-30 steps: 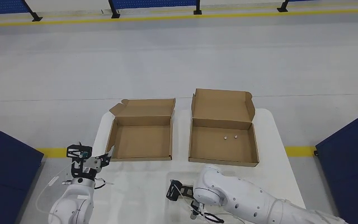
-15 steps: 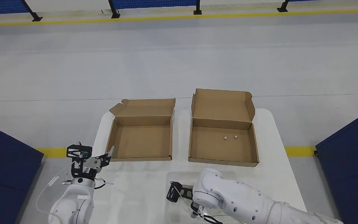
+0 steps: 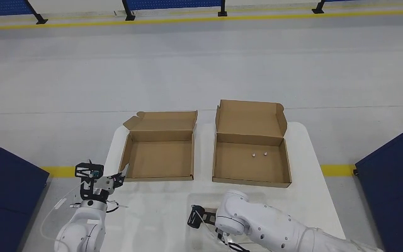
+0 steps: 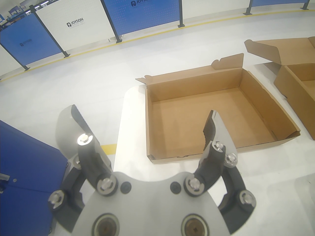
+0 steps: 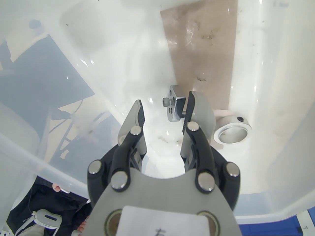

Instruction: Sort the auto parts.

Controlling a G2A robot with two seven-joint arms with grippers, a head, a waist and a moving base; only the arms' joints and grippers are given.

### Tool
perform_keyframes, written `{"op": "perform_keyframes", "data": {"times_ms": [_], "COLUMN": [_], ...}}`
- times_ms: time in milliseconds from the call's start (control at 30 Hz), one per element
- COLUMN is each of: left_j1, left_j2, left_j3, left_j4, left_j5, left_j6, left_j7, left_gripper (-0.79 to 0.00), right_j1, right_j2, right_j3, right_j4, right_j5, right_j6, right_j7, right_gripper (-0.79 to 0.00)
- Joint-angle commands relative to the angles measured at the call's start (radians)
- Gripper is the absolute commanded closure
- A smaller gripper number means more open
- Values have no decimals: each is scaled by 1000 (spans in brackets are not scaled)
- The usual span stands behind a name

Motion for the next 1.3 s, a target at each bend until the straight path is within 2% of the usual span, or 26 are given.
{"op": "perform_keyframes", "data": {"times_ms": [0, 333, 633, 800, 867, 967, 1033, 1267], "left_j1": [0, 0, 0, 0, 0, 0, 0, 0], "left_j2": [0, 0, 0, 0, 0, 0, 0, 0], "left_j3": [0, 0, 0, 0, 0, 0, 0, 0], "left_j4": [0, 0, 0, 0, 0, 0, 0, 0], "left_j5": [0, 0, 0, 0, 0, 0, 0, 0], "left_j6": [0, 0, 0, 0, 0, 0, 0, 0], "left_j7": [0, 0, 0, 0, 0, 0, 0, 0], "left_gripper": [-785, -785, -785, -785, -785, -785, -785, -785], "right_j1": [0, -5, -6, -9, -9, -10, -10, -21], "right_j2": [-2, -12, -22, -26, -28, -31, -33, -35], "right_j3": [0, 5, 5, 8, 9, 11, 12, 15], "right_j4": [2, 13, 23, 28, 31, 34, 32, 20], "right_j5": [-3, -12, -23, -26, -27, -29, -34, -65], "right_j6": [1, -13, -22, -25, -26, -27, -24, -23], "right_j7": [4, 8, 22, 27, 29, 31, 31, 21], "right_gripper": [-369, -345, -277, -172, -154, -203, -274, -305]}}
